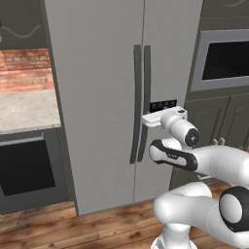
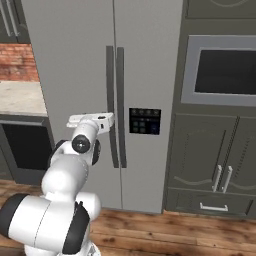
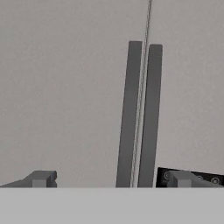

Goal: Retrieve the chicken drumstick from the fridge and place it on the saucepan with marinade on the stove.

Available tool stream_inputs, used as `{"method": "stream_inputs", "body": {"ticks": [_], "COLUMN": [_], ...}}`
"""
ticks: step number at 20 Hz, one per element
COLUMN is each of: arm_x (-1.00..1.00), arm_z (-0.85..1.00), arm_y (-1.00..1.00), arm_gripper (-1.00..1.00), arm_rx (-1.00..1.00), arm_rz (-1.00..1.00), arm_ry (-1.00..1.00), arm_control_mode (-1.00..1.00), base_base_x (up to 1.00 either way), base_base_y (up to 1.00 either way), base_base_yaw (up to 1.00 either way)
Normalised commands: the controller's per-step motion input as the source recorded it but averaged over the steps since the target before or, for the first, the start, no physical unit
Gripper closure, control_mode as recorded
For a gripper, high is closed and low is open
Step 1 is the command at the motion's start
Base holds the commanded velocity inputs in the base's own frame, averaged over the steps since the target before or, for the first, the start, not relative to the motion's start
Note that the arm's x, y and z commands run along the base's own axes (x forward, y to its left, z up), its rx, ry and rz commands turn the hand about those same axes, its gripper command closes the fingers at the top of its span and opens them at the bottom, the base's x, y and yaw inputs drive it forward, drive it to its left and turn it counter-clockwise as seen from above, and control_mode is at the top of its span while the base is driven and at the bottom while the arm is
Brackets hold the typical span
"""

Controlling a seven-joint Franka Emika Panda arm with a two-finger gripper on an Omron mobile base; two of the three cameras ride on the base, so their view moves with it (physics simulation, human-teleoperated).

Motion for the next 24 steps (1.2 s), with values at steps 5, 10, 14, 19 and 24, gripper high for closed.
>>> {"method": "stream_inputs", "body": {"ticks": [5, 10, 14, 19, 24], "arm_x": [0.15, 0.25, 0.23, 0.03, 0.18], "arm_z": [0.00, 0.10, 0.00, 0.00, 0.00], "arm_y": [0.00, 0.00, 0.04, 0.01, 0.02], "arm_gripper": [-1.00, -1.00, -1.00, -1.00, -1.00], "arm_rx": [0.00, 0.02, 0.07, 0.17, 0.05], "arm_rz": [0.00, 0.00, -0.01, -0.07, -0.06], "arm_ry": [0.00, 0.00, 0.10, 0.03, 0.00], "arm_control_mode": [-1.00, -1.00, -1.00, -1.00, -1.00], "base_base_x": [0.00, 0.00, 0.00, 0.00, 0.00], "base_base_y": [0.00, 0.00, 0.00, 0.00, 0.00], "base_base_yaw": [0.00, 0.00, 0.00, 0.00, 0.00]}}
